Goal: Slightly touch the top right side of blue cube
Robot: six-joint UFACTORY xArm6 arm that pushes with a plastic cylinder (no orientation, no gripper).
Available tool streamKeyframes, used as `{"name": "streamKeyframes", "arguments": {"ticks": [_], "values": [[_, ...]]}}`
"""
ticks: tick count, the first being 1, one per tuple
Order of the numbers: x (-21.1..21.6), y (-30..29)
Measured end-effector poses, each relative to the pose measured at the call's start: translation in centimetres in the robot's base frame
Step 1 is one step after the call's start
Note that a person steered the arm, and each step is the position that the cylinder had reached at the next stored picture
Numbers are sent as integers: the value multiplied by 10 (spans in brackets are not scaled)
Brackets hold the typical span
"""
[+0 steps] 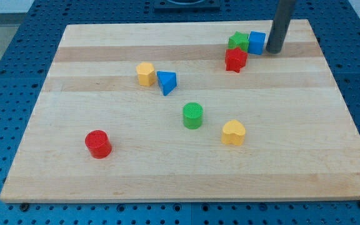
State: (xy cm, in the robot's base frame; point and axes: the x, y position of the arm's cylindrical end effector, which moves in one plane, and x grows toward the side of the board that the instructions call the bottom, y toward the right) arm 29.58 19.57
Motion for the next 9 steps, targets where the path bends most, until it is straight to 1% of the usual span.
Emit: {"name": "streamKeyframes", "arguments": {"ticks": [2,7,8,9], "values": [[-25,2],[-26,-12],[-25,-12],[3,-11]]}}
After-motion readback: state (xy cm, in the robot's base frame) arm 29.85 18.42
